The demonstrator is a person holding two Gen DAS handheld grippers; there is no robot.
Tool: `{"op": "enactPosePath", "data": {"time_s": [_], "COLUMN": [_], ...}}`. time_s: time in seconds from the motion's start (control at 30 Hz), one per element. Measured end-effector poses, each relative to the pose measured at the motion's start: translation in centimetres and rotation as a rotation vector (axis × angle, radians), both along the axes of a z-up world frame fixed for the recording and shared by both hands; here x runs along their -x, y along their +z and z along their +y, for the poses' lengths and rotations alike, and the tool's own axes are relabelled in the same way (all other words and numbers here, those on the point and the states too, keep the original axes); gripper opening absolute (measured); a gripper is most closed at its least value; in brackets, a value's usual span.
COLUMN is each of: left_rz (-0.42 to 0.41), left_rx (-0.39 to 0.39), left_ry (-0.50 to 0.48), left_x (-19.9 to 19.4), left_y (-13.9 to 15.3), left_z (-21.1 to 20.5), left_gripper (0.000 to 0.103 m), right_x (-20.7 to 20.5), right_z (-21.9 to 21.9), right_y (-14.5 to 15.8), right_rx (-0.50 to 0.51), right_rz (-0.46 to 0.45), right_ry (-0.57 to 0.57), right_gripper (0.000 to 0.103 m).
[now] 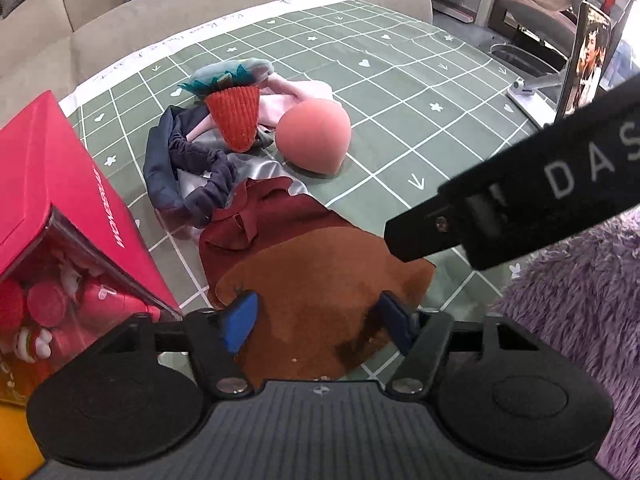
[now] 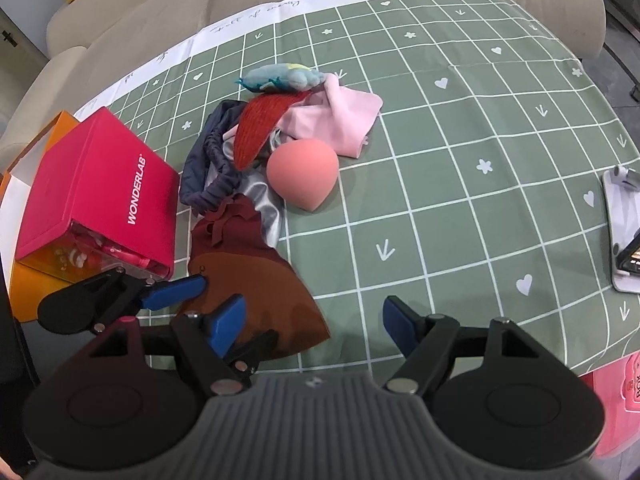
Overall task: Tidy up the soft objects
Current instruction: 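Grasp the brown felt piece with the left tool while the right tool approaches the pink sponge, then close the right tool on the pink sponge ball and lift it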
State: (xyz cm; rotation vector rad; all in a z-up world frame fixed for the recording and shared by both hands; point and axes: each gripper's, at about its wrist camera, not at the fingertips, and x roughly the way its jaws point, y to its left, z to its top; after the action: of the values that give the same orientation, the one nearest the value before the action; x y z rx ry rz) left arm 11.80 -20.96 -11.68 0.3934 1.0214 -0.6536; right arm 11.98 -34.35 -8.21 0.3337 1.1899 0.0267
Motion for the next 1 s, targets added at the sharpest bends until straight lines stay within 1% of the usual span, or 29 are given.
{"op": "enactPosePath", "data": {"time_s": [0.03,0.07,0.13,0.17,0.23,0.33,0.43,0.53,0.67,0.8,0.87,1.0], "left_rz": [-0.001,-0.003,-0.004,-0.004,-0.006,-0.02,-0.031,-0.034,-0.065,-0.092,-0.109,-0.194], "left_rx": [0.004,0.006,0.009,0.009,0.009,-0.005,0.0,0.041,0.069,0.1,0.096,0.06], "left_ry": [0.003,0.004,0.006,0.011,0.022,0.021,0.025,0.044,0.047,0.068,0.081,0.081], "left_x": [0.0,0.0,-0.1,-0.2,-0.3,-0.3,-0.1,0.2,0.5,0.5,0.2,-0.5], "left_y": [0.1,0.2,0.3,0.4,0.5,0.6,0.7,1.4,3.0,4.6,5.3,7.1], "left_z": [0.0,0.0,0.0,0.1,0.2,0.1,0.1,0.6,0.9,1.3,1.4,1.0], "left_gripper": [0.054,0.05,0.031,0.028,0.014,0.004,0.002,0.002,0.002,0.002,0.002,0.002], "right_x": [0.0,0.0,0.1,0.1,0.1,0.1,0.2,0.4,0.3,0.2,-0.2,-2.1], "right_z": [0.0,0.0,0.0,-0.1,0.0,0.0,-0.3,-0.7,-0.8,-1.1,-1.2,-0.8], "right_y": [0.0,0.0,0.0,0.0,0.0,0.0,0.0,-0.1,-0.1,0.2,0.5,1.1], "right_rx": [-0.003,-0.004,-0.006,-0.007,-0.007,-0.007,-0.018,-0.041,-0.051,-0.066,-0.063,-0.016], "right_rz": [0.0,-0.001,-0.001,-0.001,-0.001,-0.002,-0.007,-0.007,-0.004,-0.031,-0.07,-0.135], "right_ry": [-0.001,-0.002,-0.004,-0.005,-0.006,-0.008,-0.025,-0.043,-0.06,-0.075,-0.07,-0.059], "right_gripper": [0.075,0.075,0.075,0.075,0.075,0.075,0.075,0.074,0.073,0.071,0.068,0.064]}}
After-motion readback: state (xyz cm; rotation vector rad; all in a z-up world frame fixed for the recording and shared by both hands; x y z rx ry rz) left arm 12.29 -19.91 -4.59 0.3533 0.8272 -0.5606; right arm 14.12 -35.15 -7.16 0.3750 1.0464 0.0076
